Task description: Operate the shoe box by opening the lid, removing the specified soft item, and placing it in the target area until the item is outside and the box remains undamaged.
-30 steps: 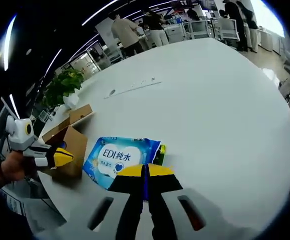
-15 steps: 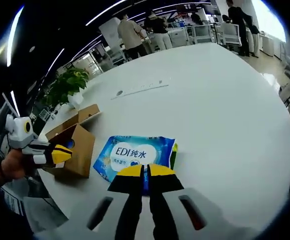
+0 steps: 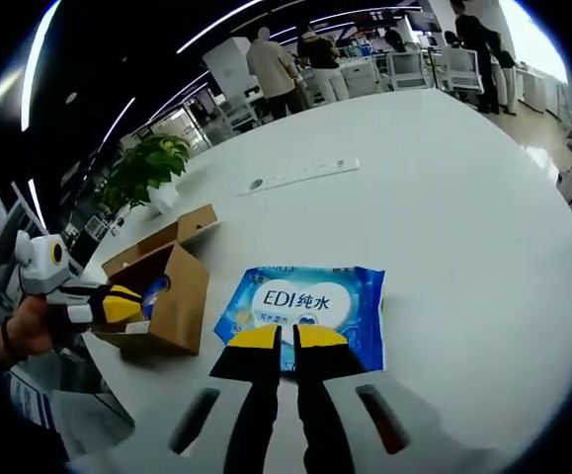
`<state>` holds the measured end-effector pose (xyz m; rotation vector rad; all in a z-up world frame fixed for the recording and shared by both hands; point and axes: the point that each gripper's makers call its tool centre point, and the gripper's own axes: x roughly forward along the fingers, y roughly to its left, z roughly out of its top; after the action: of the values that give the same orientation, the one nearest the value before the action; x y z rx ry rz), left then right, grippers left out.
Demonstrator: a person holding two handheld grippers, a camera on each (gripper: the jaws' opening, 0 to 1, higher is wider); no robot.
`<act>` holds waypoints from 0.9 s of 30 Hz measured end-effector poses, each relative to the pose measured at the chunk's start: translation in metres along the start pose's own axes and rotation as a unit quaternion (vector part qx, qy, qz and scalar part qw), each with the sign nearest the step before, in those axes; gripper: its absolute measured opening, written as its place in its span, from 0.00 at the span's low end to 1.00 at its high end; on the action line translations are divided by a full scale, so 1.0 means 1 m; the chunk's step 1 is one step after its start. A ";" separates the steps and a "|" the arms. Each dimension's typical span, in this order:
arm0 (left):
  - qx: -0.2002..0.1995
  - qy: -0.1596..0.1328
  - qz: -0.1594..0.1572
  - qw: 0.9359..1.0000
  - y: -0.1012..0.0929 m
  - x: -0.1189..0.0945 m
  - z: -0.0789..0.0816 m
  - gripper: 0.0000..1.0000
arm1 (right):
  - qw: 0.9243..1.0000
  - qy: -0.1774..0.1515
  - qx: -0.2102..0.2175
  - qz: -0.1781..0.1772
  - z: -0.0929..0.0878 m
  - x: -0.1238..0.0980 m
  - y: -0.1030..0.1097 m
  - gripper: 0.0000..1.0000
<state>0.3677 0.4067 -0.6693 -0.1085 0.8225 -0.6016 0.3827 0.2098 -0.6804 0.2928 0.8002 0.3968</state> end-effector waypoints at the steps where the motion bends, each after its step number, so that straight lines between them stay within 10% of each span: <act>1: -0.001 0.000 0.000 1.000 0.001 -0.002 -0.001 0.08 | 1.000 0.001 -0.001 0.002 -0.001 0.001 0.004 0.04; 27: -0.038 -0.025 0.036 0.998 0.062 -0.059 -0.019 0.09 | 0.998 0.020 -0.039 0.046 0.001 0.044 0.083 0.05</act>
<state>0.3520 0.4925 -0.6635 -0.1612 0.7982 -0.4976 0.3915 0.3031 -0.6742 0.2502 0.8104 0.5206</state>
